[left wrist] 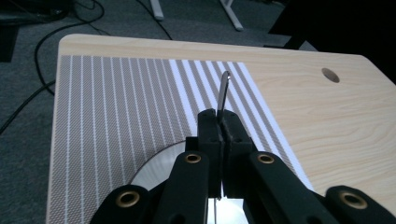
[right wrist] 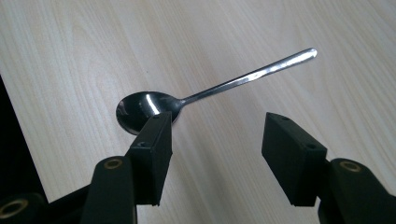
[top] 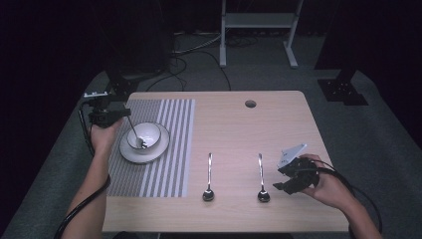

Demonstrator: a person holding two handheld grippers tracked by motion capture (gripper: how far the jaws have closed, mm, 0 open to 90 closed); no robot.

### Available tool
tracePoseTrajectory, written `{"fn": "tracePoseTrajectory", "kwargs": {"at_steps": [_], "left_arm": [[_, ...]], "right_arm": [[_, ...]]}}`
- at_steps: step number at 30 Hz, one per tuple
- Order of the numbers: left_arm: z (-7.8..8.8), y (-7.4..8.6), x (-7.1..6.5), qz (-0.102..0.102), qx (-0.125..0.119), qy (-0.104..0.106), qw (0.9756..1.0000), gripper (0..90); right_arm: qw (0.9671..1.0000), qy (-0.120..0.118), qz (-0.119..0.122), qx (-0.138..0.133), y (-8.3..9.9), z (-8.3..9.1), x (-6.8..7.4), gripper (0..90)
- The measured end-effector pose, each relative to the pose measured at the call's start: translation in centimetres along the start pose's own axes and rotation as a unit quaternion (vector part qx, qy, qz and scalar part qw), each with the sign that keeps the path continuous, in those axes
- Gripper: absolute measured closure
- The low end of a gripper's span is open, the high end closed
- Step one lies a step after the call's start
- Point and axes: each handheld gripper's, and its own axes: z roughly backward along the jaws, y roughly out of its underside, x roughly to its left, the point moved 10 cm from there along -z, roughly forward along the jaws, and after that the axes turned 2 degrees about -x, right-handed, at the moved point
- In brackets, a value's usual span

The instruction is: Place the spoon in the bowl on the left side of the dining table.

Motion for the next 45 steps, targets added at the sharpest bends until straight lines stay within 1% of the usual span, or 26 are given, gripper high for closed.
{"fn": "tracePoseTrajectory", "kwargs": {"at_steps": [2, 10, 14, 17, 23, 26, 32, 38, 40, 42, 45], "left_arm": [[0.1, 0.2, 0.3, 0.002, 0.005, -0.004, 1.0000, 87.4], [0.5, 0.9, 1.7, 0.014, 0.009, -0.014, 0.9998, 85.2], [0.6, 1.4, 2.3, 0.019, 0.014, -0.021, 0.9995, 83.2], [0.6, 1.7, 2.6, 0.026, 0.013, -0.023, 0.9993, 82.3], [0.6, 2.0, 3.0, 0.027, 0.018, -0.026, 0.9991, 80.4], [0.6, 2.3, 3.3, 0.034, 0.019, -0.029, 0.9988, 78.4], [0.6, 2.9, 3.8, 0.039, 0.022, -0.027, 0.9986, 75.5], [0.9, 3.3, 3.9, 0.039, 0.023, -0.023, 0.9987, 70.6], [1.0, 3.5, 3.9, 0.043, 0.022, -0.021, 0.9986, 68.5], [0.9, 3.9, 3.9, 0.046, 0.027, -0.018, 0.9984, 65.3], [1.0, 4.4, 4.0, 0.042, 0.032, -0.013, 0.9985, 63.2]], "right_arm": [[1.0000, 0.001, 0.000, 0.001, 0.1, 0.0, 0.0, 41.6], [1.0000, 0.003, -0.001, 0.005, 0.4, -0.1, -0.1, 41.5], [1.0000, 0.002, -0.006, 0.005, 0.5, -0.2, -0.2, 41.5], [1.0000, 0.002, -0.006, 0.006, 0.6, -0.2, -0.3, 41.5], [1.0000, 0.003, -0.007, 0.005, 0.6, -0.1, -0.4, 41.5], [1.0000, 0.003, -0.007, 0.005, 0.5, -0.2, -0.4, 41.5], [1.0000, 0.002, -0.007, 0.006, 0.5, -0.2, -0.6, 41.5], [1.0000, 0.003, -0.008, 0.003, 0.4, -0.3, -0.7, 41.2], [0.9999, 0.002, -0.013, 0.004, 0.5, -0.4, -0.7, 41.0], [0.9999, 0.002, -0.017, 0.004, 0.7, -0.5, -0.8, 40.7], [0.9997, 0.001, -0.023, 0.007, 0.9, -0.6, -1.0, 40.1]]}}
